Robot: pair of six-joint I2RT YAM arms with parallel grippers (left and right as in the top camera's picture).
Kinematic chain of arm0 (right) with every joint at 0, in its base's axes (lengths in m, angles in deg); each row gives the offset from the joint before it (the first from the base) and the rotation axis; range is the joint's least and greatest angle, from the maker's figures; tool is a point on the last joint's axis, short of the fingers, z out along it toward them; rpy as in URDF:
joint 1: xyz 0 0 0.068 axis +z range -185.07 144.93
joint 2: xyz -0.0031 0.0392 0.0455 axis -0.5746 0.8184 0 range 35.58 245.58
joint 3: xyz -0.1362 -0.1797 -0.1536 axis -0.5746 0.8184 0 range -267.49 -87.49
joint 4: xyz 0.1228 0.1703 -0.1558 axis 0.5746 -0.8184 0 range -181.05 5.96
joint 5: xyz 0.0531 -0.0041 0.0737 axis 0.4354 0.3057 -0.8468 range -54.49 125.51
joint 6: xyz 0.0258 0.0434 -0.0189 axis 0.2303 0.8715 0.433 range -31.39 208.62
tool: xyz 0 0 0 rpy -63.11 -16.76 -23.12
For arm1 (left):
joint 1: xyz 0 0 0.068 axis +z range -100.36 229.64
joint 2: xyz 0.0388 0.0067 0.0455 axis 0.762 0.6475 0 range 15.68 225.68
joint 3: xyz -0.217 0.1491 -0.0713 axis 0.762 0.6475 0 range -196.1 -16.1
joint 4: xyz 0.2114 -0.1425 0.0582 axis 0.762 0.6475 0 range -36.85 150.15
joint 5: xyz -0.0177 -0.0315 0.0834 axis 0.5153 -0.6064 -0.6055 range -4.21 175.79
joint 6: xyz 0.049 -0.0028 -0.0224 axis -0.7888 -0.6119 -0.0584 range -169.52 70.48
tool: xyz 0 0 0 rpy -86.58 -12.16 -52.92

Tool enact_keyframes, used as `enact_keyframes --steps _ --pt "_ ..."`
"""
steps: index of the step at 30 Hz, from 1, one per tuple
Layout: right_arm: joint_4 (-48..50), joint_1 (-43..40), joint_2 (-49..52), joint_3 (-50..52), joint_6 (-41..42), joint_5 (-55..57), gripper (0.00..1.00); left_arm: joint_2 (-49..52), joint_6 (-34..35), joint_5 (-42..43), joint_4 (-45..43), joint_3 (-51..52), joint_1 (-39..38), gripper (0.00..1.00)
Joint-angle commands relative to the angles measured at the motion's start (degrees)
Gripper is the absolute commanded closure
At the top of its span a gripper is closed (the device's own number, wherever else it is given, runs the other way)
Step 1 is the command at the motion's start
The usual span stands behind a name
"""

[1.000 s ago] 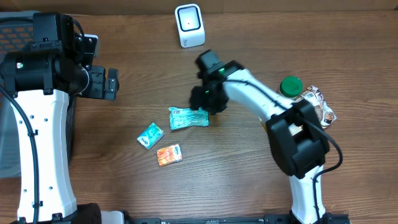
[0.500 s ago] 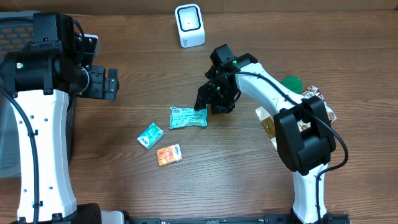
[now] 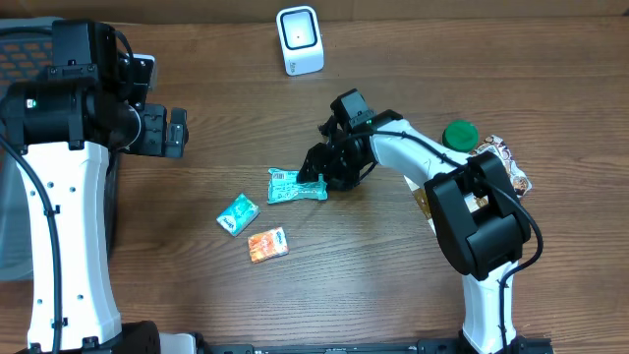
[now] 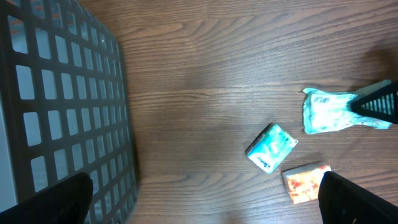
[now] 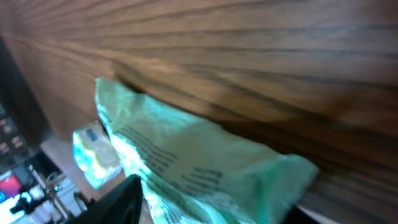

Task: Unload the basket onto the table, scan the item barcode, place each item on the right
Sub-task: 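Lift the wipes pack with the right gripper toward the scanner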

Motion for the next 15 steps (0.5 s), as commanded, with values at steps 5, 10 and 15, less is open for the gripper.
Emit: enact_keyframes --steps 5,10,15 --pt "2.9 1.2 -0.1 3.9 2.3 0.2 0.73 0.2 -0.6 -0.1 -0.1 -0.5 0.0 0.0" --pt "2.8 0.7 -0.1 3.8 2.2 0.2 0.88 0.2 -0.6 -0.1 -0.1 -0.5 0.0 0.01" --pt "2.6 -1.1 -0.8 3.0 -0.3 -4.3 0.91 0.2 -0.6 -0.1 -0.1 -0.5 0.0 0.0"
